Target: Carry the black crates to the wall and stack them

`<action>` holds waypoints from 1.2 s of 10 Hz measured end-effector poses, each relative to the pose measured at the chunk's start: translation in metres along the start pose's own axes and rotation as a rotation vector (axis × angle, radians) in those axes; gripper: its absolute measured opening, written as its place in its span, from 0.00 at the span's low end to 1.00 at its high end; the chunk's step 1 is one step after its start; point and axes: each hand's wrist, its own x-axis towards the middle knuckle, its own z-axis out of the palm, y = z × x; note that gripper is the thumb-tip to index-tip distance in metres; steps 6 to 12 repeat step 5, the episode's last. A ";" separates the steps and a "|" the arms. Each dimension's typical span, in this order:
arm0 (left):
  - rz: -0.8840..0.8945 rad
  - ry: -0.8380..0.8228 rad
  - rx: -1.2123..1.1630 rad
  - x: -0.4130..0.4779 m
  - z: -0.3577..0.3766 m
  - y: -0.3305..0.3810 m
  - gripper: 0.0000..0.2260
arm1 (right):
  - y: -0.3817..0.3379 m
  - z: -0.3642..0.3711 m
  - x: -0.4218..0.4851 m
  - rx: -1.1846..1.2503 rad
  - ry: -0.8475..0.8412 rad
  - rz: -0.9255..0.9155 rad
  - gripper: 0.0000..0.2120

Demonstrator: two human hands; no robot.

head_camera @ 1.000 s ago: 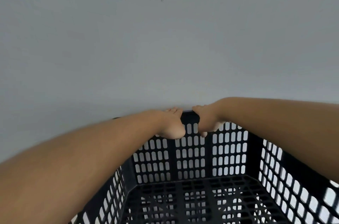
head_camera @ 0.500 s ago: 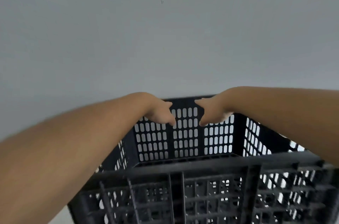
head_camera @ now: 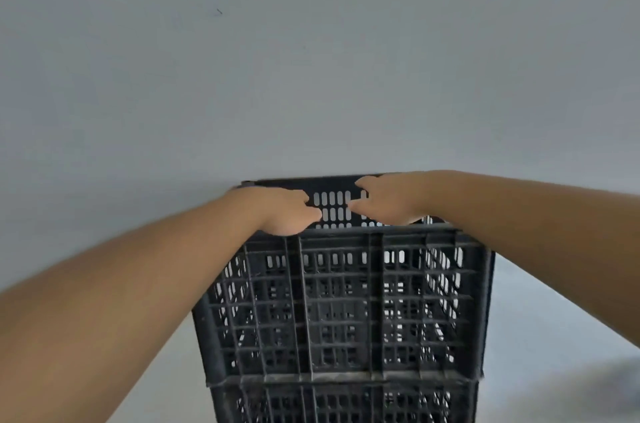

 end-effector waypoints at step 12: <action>0.101 0.323 -0.507 -0.163 0.070 0.025 0.27 | -0.052 0.068 -0.181 0.433 0.250 0.025 0.30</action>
